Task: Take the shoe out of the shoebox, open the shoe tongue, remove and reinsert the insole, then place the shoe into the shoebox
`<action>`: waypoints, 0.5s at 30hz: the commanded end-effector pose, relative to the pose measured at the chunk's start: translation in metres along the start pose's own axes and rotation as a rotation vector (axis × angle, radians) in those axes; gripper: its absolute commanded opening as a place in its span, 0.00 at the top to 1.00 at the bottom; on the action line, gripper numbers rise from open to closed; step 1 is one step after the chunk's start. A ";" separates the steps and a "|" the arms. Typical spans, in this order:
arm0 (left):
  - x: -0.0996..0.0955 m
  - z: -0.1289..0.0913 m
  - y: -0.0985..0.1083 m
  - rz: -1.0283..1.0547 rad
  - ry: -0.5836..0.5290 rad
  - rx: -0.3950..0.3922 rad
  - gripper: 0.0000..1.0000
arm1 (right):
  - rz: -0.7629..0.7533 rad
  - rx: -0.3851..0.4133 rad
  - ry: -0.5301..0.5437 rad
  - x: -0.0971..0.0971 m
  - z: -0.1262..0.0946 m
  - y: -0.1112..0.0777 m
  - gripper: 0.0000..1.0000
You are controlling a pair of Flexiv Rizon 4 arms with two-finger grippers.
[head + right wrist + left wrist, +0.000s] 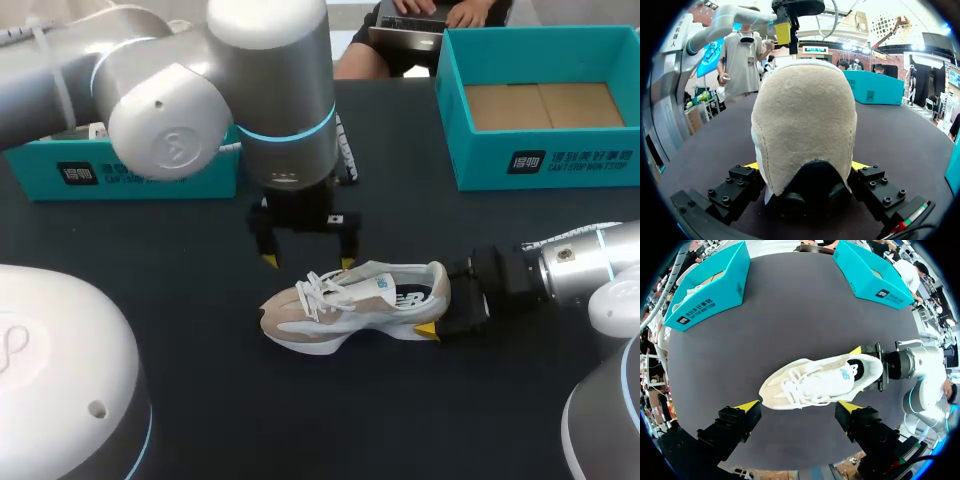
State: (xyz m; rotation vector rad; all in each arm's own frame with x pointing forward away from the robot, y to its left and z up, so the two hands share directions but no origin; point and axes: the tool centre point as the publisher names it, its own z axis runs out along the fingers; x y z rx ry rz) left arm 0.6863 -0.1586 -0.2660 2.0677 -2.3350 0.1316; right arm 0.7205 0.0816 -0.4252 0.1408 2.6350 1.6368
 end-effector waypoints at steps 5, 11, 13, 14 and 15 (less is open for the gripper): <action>0.014 -0.003 0.000 -0.067 -0.045 -0.088 0.00 | 0.001 0.003 -0.001 -0.003 0.005 -0.002 1.00; 0.038 -0.001 0.001 -0.115 -0.102 -0.094 0.00 | 0.001 0.003 -0.001 -0.003 0.005 -0.002 1.00; 0.045 0.002 0.001 -0.123 -0.124 -0.099 0.00 | 0.001 0.003 -0.001 -0.003 0.005 -0.002 1.00; 0.050 0.004 0.002 -0.122 -0.138 -0.100 0.00 | 0.001 0.003 -0.001 -0.003 0.005 -0.002 1.00; 0.053 0.005 0.003 -0.125 -0.147 -0.101 0.00 | 0.001 0.003 -0.001 -0.003 0.005 -0.002 1.00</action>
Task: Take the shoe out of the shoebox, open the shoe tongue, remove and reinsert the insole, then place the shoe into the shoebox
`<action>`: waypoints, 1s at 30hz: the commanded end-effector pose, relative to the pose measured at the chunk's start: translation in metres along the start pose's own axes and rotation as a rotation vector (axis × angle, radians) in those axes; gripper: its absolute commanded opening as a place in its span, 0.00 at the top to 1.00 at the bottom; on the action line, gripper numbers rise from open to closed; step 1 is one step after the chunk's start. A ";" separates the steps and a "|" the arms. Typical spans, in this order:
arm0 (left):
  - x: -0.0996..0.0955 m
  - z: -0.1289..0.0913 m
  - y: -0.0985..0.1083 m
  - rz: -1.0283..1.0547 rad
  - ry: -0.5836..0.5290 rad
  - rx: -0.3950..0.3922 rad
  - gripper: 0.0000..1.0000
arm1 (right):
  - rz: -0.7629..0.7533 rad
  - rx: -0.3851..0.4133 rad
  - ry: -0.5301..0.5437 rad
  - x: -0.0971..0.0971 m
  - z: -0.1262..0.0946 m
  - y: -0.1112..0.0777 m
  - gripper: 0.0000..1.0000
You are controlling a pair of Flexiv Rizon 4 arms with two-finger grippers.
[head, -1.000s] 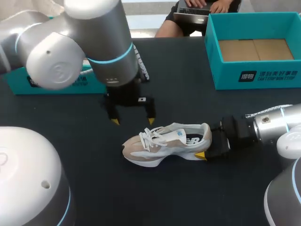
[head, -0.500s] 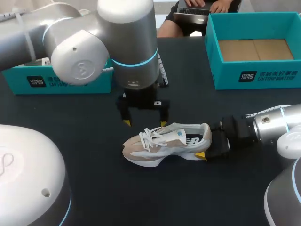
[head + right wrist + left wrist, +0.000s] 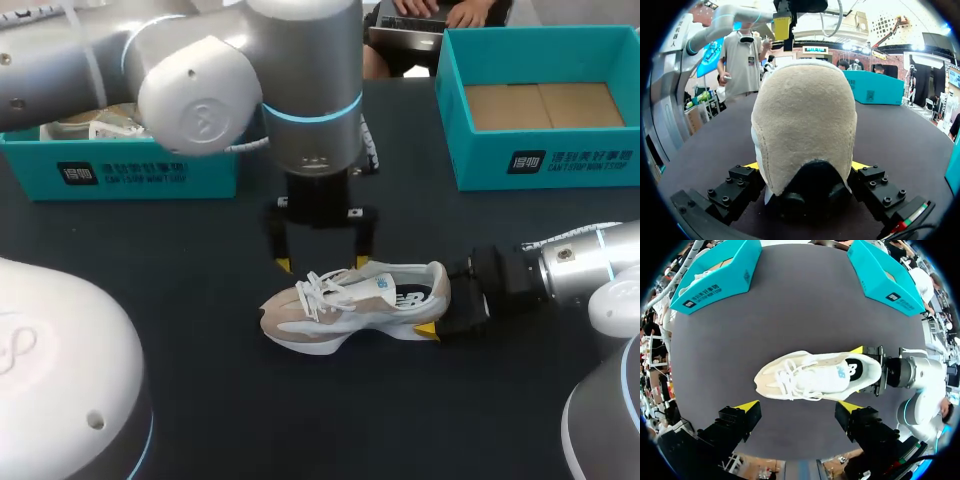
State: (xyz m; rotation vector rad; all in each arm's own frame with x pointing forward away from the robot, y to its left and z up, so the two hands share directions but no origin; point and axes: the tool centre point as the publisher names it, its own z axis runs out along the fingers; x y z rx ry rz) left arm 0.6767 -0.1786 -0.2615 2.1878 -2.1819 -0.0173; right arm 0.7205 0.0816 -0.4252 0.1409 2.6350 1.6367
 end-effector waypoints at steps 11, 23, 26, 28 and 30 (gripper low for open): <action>0.053 0.031 0.001 -0.009 -0.219 0.037 0.00 | 0.001 0.003 -0.001 -0.003 0.005 -0.002 1.00; 0.085 0.064 -0.020 -0.057 -0.281 0.031 0.00 | 0.001 0.003 -0.001 -0.003 0.005 -0.002 1.00; 0.087 0.071 -0.023 -0.063 -0.300 0.021 0.00 | 0.001 0.003 -0.001 -0.003 0.005 -0.002 1.00; 0.087 0.075 -0.024 -0.069 -0.319 0.021 0.00 | 0.001 0.003 -0.001 -0.003 0.005 -0.002 1.00; 0.087 0.077 -0.024 -0.075 -0.328 0.023 0.00 | 0.001 0.003 -0.001 -0.003 0.005 -0.002 1.00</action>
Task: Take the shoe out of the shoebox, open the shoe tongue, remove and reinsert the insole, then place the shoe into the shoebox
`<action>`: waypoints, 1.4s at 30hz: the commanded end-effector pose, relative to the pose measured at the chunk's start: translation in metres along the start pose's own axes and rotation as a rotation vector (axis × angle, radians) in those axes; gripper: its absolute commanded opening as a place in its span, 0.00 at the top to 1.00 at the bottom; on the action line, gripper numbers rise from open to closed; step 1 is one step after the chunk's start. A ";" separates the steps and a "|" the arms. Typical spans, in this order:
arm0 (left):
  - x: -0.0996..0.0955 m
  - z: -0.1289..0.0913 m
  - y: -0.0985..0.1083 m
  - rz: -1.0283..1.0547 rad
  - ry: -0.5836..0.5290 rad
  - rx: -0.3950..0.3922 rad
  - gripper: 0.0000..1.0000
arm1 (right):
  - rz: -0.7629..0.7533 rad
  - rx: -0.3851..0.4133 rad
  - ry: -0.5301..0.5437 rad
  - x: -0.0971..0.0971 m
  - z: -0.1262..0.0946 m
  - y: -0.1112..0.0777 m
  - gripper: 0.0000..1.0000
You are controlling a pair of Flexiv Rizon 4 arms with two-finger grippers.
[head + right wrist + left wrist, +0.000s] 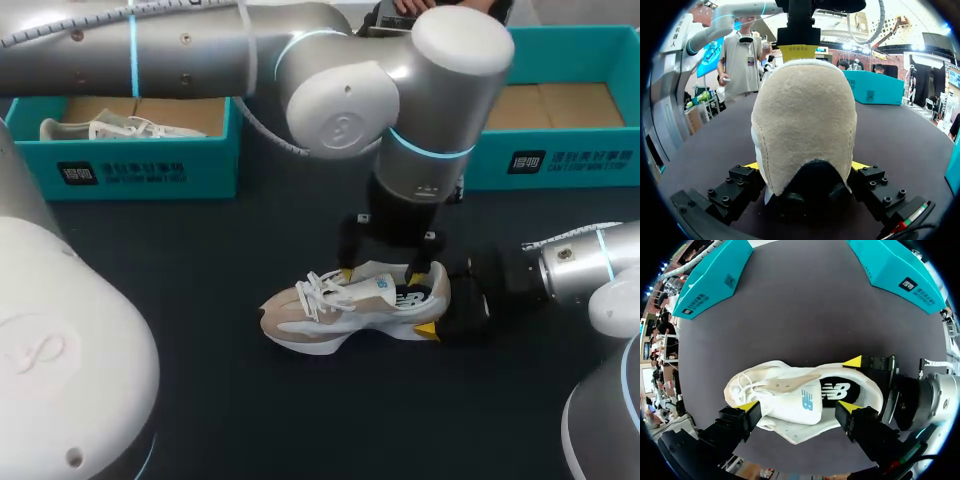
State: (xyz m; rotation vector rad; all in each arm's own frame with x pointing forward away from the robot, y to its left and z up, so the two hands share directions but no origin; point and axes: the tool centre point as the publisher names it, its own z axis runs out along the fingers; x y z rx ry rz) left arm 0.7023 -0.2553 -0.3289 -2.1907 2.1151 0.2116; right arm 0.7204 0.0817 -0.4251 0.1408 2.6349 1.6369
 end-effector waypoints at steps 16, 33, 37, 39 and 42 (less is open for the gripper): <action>-0.014 0.043 0.003 -0.085 -0.273 -0.014 0.00 | 0.001 0.004 -0.001 -0.003 0.005 -0.002 1.00; -0.064 0.009 0.011 -0.159 -0.162 0.013 1.00 | 0.001 0.004 -0.001 -0.003 0.005 -0.002 1.00; -0.074 0.006 0.014 -0.172 -0.141 -0.005 1.00 | 0.001 0.004 -0.001 -0.003 0.005 -0.002 1.00; -0.081 0.006 0.015 -0.174 -0.136 -0.012 1.00 | 0.001 0.004 -0.001 -0.003 0.005 -0.002 1.00; -0.093 0.007 0.019 -0.174 -0.128 -0.044 1.00 | 0.001 0.004 -0.001 -0.003 0.005 -0.002 1.00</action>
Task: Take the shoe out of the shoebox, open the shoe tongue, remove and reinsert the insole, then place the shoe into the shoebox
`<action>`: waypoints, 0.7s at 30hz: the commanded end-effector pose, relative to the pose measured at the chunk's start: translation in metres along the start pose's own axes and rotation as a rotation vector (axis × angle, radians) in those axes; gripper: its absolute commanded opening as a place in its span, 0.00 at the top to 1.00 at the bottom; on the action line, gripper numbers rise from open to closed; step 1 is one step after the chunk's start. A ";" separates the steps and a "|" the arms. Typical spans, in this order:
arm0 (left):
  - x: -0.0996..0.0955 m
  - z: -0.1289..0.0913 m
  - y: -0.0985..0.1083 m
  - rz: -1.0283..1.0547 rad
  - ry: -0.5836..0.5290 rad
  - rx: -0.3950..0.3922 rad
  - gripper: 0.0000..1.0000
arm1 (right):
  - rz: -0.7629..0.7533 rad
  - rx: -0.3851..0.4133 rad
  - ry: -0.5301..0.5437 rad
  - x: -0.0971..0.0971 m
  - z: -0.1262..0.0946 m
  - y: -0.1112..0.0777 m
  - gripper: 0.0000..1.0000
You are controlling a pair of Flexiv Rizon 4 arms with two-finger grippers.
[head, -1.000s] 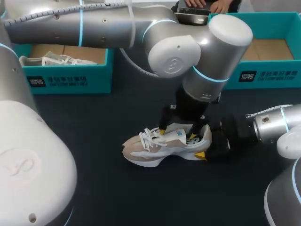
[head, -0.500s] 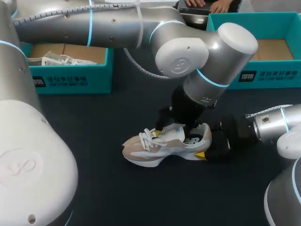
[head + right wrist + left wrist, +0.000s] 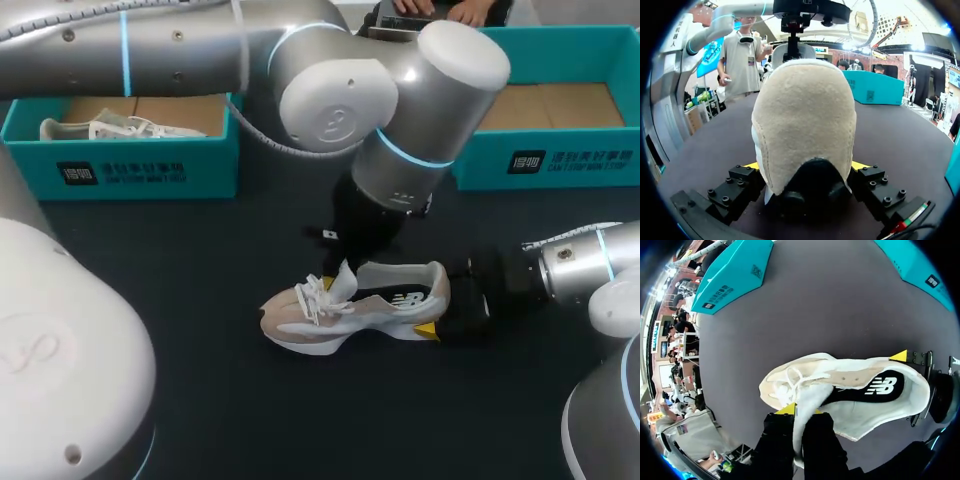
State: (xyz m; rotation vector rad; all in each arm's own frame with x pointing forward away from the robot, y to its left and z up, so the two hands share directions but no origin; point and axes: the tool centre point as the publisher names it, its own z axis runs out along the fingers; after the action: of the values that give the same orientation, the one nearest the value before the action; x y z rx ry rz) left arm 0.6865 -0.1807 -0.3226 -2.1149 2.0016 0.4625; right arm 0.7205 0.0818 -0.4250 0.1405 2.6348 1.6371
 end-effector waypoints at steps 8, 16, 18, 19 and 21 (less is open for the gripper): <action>-0.033 0.024 0.004 -0.185 0.073 -0.022 1.00 | 0.001 0.004 -0.001 -0.003 0.005 -0.003 1.00; -0.041 0.054 0.002 -0.235 0.051 -0.044 0.92 | 0.001 0.004 -0.001 -0.003 0.005 -0.003 1.00; -0.043 0.063 0.002 -0.252 0.030 -0.050 0.86 | 0.001 0.004 -0.001 -0.003 0.005 -0.003 1.00; -0.045 0.067 0.001 -0.267 0.029 -0.059 0.79 | 0.001 0.004 -0.001 -0.003 0.005 -0.003 1.00; -0.051 0.074 -0.001 -0.287 0.020 -0.076 0.67 | 0.001 0.004 -0.001 -0.003 0.005 -0.003 1.00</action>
State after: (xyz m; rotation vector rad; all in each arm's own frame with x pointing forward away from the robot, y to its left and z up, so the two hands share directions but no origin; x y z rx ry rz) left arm 0.6796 -0.1143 -0.3628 -2.2713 1.8864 0.4914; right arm 0.7209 0.0830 -0.4243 0.1398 2.6340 1.6373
